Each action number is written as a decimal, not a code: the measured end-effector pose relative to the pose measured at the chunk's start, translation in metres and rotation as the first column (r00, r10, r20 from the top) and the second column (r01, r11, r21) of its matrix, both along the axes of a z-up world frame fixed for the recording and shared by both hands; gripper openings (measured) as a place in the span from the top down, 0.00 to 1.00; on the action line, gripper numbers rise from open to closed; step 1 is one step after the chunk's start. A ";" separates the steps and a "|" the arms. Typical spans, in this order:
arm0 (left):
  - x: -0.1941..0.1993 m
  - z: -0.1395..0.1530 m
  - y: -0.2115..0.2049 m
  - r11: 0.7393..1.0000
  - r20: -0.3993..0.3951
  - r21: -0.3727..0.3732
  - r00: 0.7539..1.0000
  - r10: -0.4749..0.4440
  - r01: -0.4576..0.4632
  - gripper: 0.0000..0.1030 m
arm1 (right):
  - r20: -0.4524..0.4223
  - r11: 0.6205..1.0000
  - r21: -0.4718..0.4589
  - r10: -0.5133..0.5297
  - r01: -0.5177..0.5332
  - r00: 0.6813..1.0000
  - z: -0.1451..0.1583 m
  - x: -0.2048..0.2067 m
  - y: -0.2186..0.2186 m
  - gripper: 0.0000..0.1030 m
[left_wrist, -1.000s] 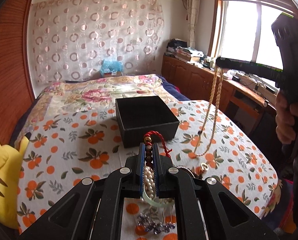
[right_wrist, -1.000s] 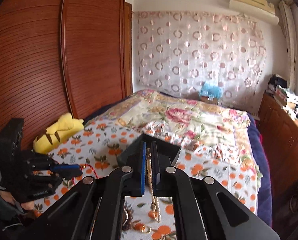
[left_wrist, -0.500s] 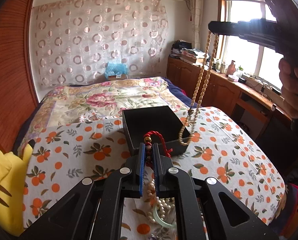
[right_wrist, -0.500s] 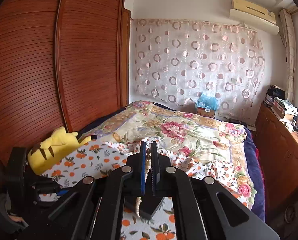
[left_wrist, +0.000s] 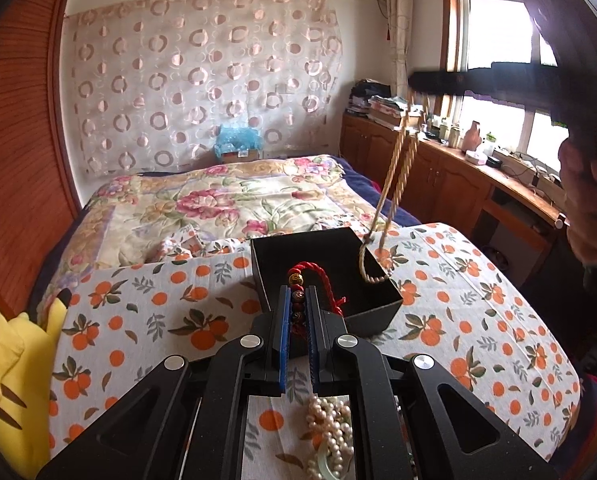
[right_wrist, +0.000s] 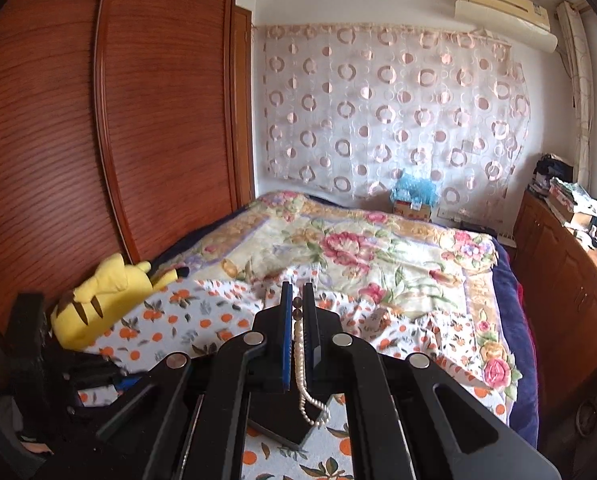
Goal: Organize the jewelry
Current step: 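Carry both held pieces over the black box and open both grippers, then grasp the brown wooden bead bracelet with the left gripper while the right gripper hovers over the metal bangle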
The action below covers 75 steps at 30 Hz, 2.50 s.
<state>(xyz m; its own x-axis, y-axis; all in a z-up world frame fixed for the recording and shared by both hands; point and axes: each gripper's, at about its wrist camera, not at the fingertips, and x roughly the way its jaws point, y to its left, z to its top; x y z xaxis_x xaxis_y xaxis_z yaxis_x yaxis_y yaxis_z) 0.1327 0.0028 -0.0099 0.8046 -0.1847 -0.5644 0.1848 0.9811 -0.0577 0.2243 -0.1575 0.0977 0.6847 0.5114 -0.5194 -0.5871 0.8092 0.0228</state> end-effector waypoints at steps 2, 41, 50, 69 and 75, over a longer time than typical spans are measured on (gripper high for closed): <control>0.006 -0.003 0.000 1.000 -0.008 0.002 1.000 0.003 -0.003 0.94 | -0.034 1.000 -0.006 0.000 -0.001 0.999 -0.016 0.004 0.001 0.95; 0.057 -0.027 -0.032 0.997 -0.045 0.066 0.998 0.032 -0.029 0.60 | -0.186 1.000 0.009 0.009 -0.008 0.983 -0.135 -0.041 -0.035 0.93; 0.009 -0.015 -0.015 0.995 -0.006 0.062 0.997 0.081 -0.080 0.18 | -0.156 0.999 0.033 0.008 -0.003 0.988 -0.140 -0.074 -0.038 0.87; -0.071 -0.040 0.024 0.994 -0.061 0.026 0.993 0.106 -0.104 0.08 | -0.195 0.998 0.022 0.070 -0.067 0.978 -0.170 -0.120 -0.019 0.47; -0.076 -0.051 0.026 0.995 -0.086 0.024 0.991 0.103 -0.101 0.08 | -0.233 0.992 -0.006 0.119 -0.124 0.965 -0.185 -0.123 0.001 0.46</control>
<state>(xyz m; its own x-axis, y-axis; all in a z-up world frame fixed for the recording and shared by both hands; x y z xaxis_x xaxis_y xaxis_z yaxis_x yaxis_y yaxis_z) 0.0567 0.0283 -0.0607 0.7665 -0.0925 -0.6355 0.0785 0.9956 -0.0502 0.1010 -0.1566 -0.0872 0.4777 0.5711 -0.6676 -0.6619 0.7336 0.1539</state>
